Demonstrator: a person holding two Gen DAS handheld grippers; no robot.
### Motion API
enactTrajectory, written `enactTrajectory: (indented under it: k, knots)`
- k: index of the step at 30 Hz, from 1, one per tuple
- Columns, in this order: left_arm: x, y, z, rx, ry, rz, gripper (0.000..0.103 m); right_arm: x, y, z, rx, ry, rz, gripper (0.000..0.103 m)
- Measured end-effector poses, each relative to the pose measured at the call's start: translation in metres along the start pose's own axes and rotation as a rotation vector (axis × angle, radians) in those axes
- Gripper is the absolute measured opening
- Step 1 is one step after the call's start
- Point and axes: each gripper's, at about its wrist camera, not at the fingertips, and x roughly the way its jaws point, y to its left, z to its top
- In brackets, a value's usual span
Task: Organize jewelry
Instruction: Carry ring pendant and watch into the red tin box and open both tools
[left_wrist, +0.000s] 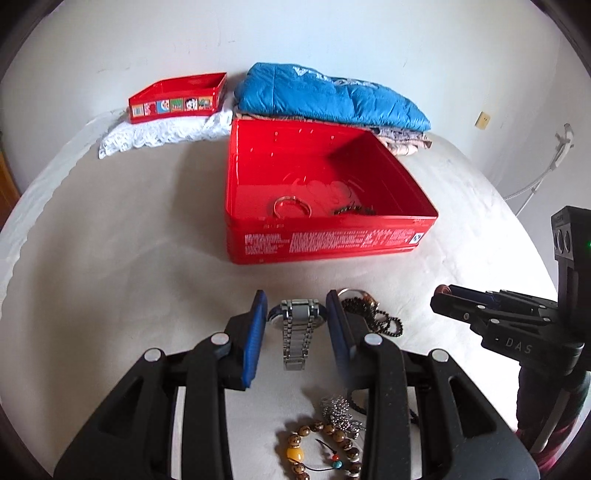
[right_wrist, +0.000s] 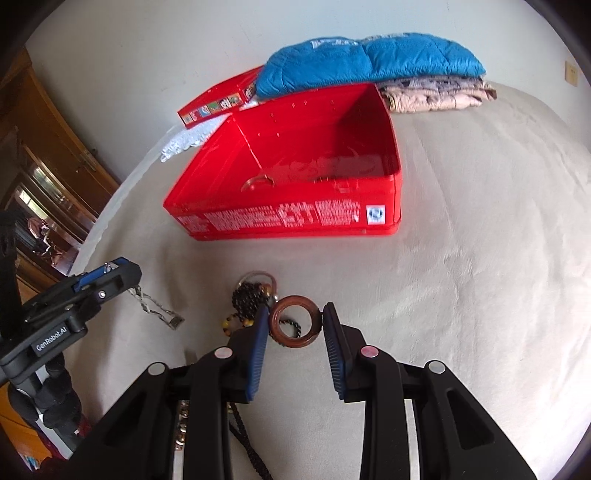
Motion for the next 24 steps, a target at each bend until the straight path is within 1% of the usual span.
enactTrajectory:
  k: [3, 7, 9, 12, 15, 18, 21, 24]
  knots:
    - [-0.009, -0.004, 0.008, 0.008, -0.021, 0.002, 0.031, -0.009, 0.007, 0.012, -0.024, -0.016, 0.005, 0.03]
    - [-0.023, -0.011, 0.03, 0.017, -0.082, 0.003, 0.031, -0.019, 0.014, 0.037, -0.051, -0.058, -0.01, 0.03]
    - [-0.027, -0.015, 0.045, 0.018, -0.11, 0.011, 0.031, -0.019, 0.015, 0.049, -0.05, -0.068, -0.013, 0.03]
    - [-0.025, -0.019, 0.063, 0.016, -0.128, 0.011, 0.031, -0.012, 0.015, 0.069, -0.041, -0.074, -0.011, 0.03]
    - [-0.012, -0.019, 0.083, -0.008, -0.146, 0.013, 0.031, 0.001, 0.013, 0.086, -0.018, -0.075, -0.004, 0.03]
    - [0.009, -0.016, 0.1, -0.03, -0.149, 0.004, 0.031, 0.018, 0.009, 0.103, -0.006, -0.071, -0.003, 0.03]
    - [0.041, -0.012, 0.113, -0.049, -0.113, -0.023, 0.031, 0.036, 0.005, 0.116, 0.001, -0.064, -0.031, 0.03]
    - [0.071, -0.007, 0.117, -0.065, -0.066, -0.038, 0.031, 0.055, -0.002, 0.123, 0.012, -0.044, -0.046, 0.03]
